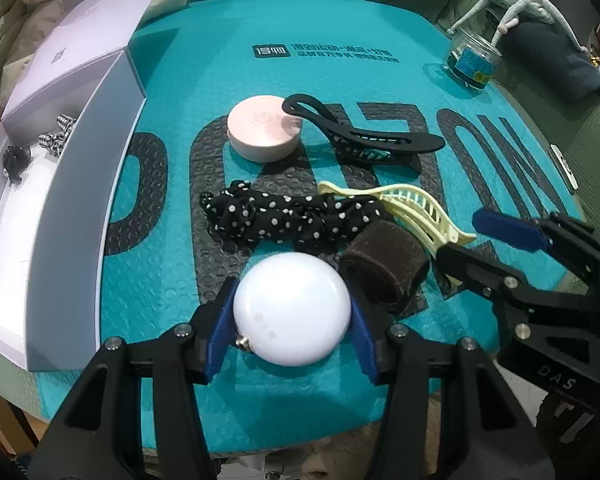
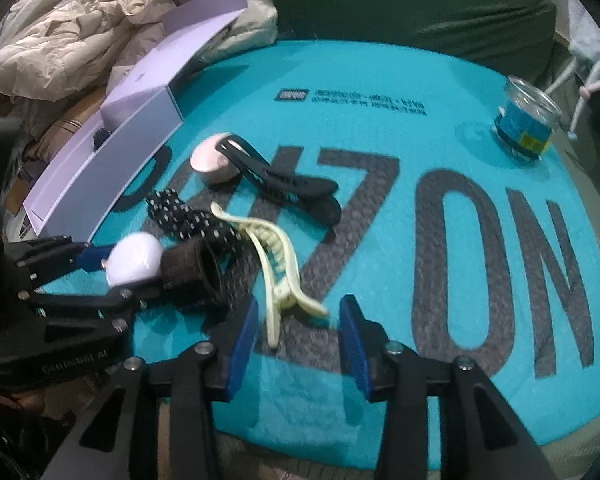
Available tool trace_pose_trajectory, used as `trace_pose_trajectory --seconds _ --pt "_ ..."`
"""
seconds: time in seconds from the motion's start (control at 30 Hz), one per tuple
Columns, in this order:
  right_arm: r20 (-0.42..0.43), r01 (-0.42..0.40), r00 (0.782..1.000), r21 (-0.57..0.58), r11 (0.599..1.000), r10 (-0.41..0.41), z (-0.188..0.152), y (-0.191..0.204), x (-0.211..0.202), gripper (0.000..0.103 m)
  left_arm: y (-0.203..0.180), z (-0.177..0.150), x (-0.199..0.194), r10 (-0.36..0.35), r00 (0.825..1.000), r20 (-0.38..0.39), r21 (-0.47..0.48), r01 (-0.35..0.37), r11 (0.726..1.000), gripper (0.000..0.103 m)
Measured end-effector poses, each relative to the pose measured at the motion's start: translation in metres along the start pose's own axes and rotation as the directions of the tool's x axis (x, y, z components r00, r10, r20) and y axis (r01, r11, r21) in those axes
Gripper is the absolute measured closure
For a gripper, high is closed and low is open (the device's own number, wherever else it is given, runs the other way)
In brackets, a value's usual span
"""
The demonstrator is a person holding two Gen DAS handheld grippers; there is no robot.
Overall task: Organize objects
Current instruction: 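Grasp the white ball with left tool while right tool grasps cream claw clip, then lift the white ball and cream claw clip and carry them toward the box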
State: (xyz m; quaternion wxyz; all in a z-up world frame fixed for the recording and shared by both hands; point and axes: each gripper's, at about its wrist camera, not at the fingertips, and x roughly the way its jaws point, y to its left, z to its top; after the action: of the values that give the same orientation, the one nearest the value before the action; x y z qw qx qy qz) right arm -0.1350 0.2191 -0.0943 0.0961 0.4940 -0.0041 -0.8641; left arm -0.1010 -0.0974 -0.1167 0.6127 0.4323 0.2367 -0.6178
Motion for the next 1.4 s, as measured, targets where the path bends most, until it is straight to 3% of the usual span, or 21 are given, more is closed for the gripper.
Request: trace_pose_trajectory --seconds 0.37,0.47,0.67,0.87,1.4 --pt "-0.015 -0.015 1.0 -0.037 0.999 0.015 0.011 0.004 0.02 0.054 0.002 -0.001 0.001 0.018 1.0 0.007 -0.004 -0.018 1.0 0.05" --pt "-0.017 0.004 1.0 -0.029 1.0 -0.005 0.007 0.002 0.022 0.069 0.003 -0.001 0.0 0.019 1.0 0.006 -0.012 -0.019 1.0 0.05" --pt "-0.014 0.007 1.0 0.001 1.0 -0.007 0.002 -0.002 0.016 0.08 0.006 -0.002 -0.002 0.013 1.0 -0.008 -0.041 -0.014 0.999 0.054" --pt "-0.007 0.009 1.0 0.019 1.0 -0.009 -0.002 -0.003 0.005 0.081 0.005 -0.004 -0.006 -0.009 0.999 -0.035 -0.054 0.007 0.998 0.054" --pt "0.044 0.056 0.997 0.049 0.997 -0.058 -0.018 0.0 -0.052 0.081 -0.018 -0.006 -0.046 -0.012 1.0 -0.007 0.004 0.012 1.0 0.054"
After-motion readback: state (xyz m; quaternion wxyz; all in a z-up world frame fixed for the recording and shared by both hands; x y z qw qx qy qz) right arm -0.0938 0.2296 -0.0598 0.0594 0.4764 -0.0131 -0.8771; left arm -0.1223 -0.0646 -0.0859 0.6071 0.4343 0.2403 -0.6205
